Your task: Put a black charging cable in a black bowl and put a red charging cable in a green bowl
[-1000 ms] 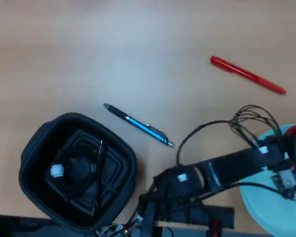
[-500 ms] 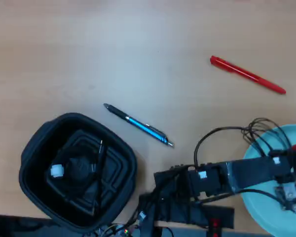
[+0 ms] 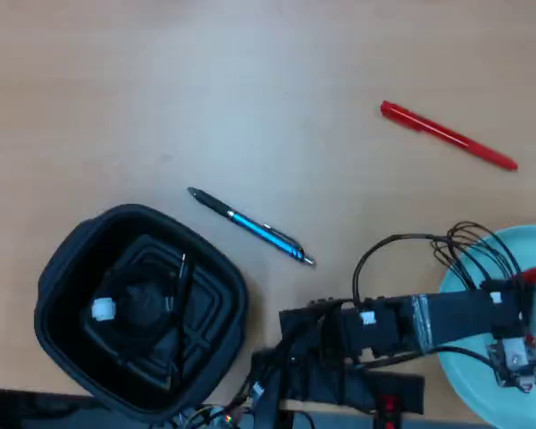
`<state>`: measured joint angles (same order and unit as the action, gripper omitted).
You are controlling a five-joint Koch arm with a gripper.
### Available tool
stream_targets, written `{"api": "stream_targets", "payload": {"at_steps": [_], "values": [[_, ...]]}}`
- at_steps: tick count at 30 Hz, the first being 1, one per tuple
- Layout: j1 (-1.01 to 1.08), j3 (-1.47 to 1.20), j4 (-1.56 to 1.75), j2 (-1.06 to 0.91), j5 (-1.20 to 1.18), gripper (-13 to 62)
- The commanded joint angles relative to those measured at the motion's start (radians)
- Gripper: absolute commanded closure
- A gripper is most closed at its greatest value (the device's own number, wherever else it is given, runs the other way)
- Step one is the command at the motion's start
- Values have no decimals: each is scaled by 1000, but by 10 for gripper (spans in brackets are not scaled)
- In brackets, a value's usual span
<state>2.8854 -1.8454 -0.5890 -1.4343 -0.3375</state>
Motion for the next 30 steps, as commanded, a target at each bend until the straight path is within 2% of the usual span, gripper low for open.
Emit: {"api": "stream_targets", "payload": {"at_steps": [1, 15, 18, 25, 27, 30], "values": [[6, 32, 97, -18, 6, 556], [-5, -5, 109, -26, 15, 537], [-3, -8, 109, -21, 15, 459], [-12, -14, 106, -26, 15, 180], [-12, -14, 101, -29, 12, 145], [-14, -15, 92, -46, 14, 144]]}}
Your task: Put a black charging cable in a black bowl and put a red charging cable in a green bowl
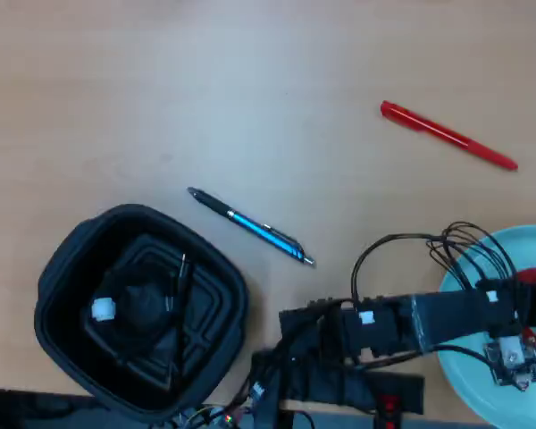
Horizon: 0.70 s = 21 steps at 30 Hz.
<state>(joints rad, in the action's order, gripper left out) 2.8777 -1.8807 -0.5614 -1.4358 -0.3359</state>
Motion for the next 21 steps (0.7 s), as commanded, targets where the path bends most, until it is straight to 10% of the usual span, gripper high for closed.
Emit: {"api": "stream_targets", "payload": {"at_steps": [1, 11, 21], "values": [[-6, 17, 52, -80, 11, 144], [-77, 26, -169, -546, 5, 144], [-606, 9, -135, -676, 67, 145]]}}
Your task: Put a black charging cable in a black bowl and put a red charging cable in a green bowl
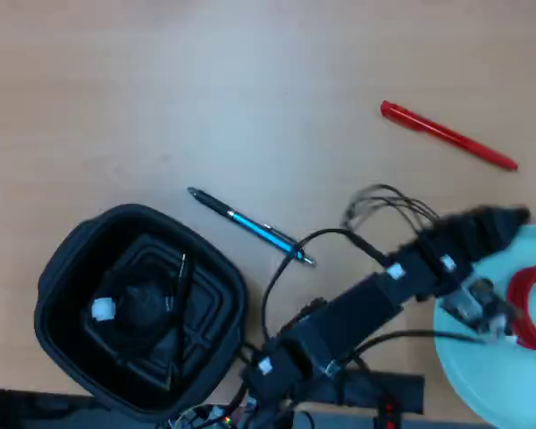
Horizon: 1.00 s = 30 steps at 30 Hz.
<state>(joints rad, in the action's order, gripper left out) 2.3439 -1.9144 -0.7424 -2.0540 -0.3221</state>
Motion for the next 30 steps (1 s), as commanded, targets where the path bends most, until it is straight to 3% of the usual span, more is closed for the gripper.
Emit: {"api": "stream_targets", "payload": {"at_steps": [1, 13, 19, 30], "values": [[-130, 41, 55, -71, 87, 145], [-658, -216, 330, -215, 407, 158], [-681, -512, 479, -324, 422, 162], [-670, -986, 917, -322, 425, 161]]}}
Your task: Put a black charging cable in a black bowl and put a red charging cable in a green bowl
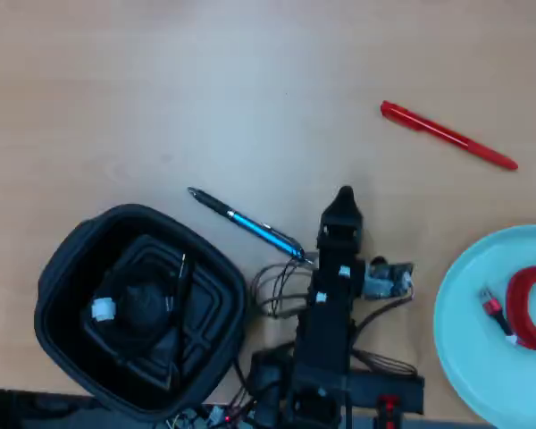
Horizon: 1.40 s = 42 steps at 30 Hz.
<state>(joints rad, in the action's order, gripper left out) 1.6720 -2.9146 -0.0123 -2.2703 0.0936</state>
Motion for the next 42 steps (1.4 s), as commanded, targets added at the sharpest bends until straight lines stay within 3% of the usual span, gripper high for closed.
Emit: {"api": "stream_targets", "payload": {"at_steps": [1, 9, 23, 42], "values": [[8, -32, 245, -106, 9, 161], [31, -242, 460, -103, 6, 156], [20, -242, -6, -103, 5, 155], [23, -242, -34, -101, 5, 163]]}}
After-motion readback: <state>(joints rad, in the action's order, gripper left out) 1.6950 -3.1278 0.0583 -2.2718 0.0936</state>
